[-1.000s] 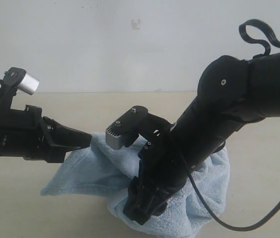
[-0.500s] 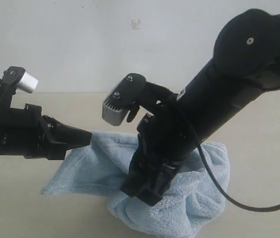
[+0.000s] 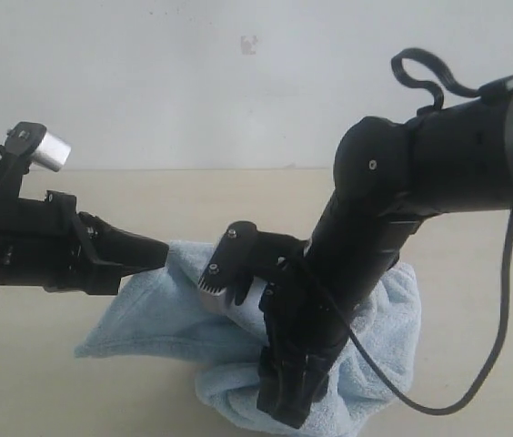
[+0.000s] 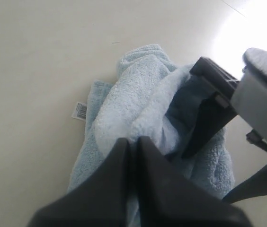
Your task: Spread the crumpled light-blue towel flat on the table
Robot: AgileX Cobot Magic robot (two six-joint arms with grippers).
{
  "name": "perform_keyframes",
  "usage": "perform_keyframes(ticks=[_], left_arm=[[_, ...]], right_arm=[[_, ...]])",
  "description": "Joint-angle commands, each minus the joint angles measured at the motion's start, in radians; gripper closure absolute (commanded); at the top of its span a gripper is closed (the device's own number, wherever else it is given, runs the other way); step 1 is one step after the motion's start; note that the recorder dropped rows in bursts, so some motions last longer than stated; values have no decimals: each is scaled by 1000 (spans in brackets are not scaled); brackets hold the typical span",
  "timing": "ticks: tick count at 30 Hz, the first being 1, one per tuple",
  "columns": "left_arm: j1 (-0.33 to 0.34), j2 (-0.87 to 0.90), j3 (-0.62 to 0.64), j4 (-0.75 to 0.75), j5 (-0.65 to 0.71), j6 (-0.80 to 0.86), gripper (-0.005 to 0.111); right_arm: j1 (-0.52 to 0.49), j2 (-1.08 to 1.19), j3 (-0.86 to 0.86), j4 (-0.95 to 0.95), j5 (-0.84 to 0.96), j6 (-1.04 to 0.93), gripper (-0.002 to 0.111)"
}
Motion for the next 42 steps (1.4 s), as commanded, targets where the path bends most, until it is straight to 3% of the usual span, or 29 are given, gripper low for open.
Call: perform_keyframes(ticks=[1,6,8,13,15,17,20,24,26,29,38,40,42], left_arm=[[-1,4,4,16,-7,5,103],[-1,4,4,16,-9,5,103],[-1,4,4,16,-9,5,103],[-1,4,4,16,-9,5,103],[-1,4,4,16,-12,5,103],[-1,4,4,16,-14,5,103],[-1,4,4,16,-14,5,103],[-1,4,4,16,-14,5,103],[-1,4,4,16,-14,5,103],[-1,4,4,16,-14,5,103],[-1,4,4,16,-14,5,103],[-1,4,4,16,-14,5,103],[-1,4,4,16,-13,6,103]], right_arm=[[2,14,-3,-7,42,53,53],[2,5,-3,-9,42,150,55],[2,3,-5,-20,44,158,64],[2,3,-5,-54,46,158,101],[2,3,-5,-54,46,158,107],[2,3,-5,-54,46,158,105],[2,3,-5,-52,46,158,90],[2,3,-5,-11,24,148,50],[2,3,-5,39,-11,102,43],[2,8,-3,98,-58,-10,45],[2,101,-3,87,-76,-34,47],[2,104,-3,85,-79,-35,55],[2,100,-5,80,-81,-35,75]])
